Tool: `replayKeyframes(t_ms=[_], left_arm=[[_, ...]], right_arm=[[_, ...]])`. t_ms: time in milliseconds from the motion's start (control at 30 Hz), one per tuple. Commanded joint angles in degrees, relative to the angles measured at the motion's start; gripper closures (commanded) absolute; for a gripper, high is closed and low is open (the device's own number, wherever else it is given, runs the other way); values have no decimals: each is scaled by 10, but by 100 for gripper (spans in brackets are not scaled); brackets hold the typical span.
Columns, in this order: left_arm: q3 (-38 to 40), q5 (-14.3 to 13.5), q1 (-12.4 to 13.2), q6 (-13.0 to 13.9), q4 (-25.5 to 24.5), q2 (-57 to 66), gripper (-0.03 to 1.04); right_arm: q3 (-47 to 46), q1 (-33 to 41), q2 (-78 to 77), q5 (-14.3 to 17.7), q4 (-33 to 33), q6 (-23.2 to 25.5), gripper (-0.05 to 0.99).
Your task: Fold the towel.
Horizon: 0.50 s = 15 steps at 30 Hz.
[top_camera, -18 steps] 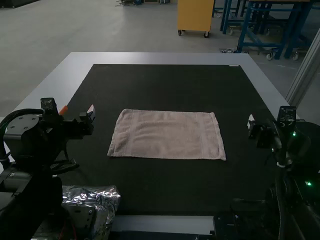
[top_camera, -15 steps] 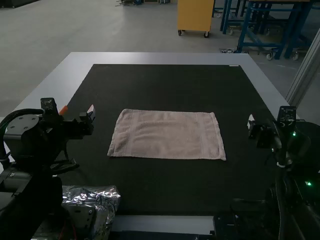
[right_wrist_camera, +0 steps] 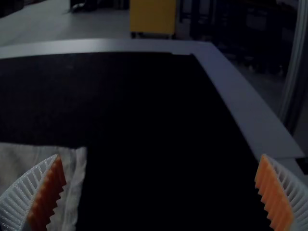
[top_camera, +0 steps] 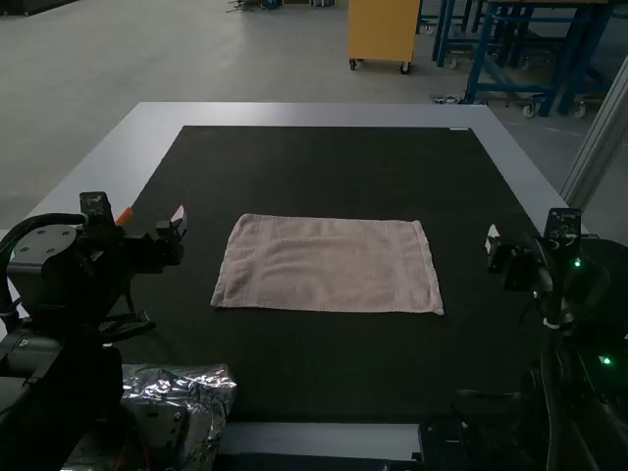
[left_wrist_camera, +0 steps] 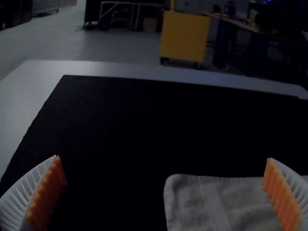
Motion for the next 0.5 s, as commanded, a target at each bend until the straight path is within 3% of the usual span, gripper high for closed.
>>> replayKeyframes(t_ms=[0, 267, 467], left_arm=[[-3, -6, 4, -5, 1, -4, 4], [-3, -14, 4, -2, 4, -4, 4], [-3, -31, 4, 11, 56, -4, 4]], right_arm=[[-4, -4, -4, -11, -4, -3, 3], [-4, -4, -4, -12, 0, -2, 3], [-3, -4, -4, -12, 23, -2, 3]])
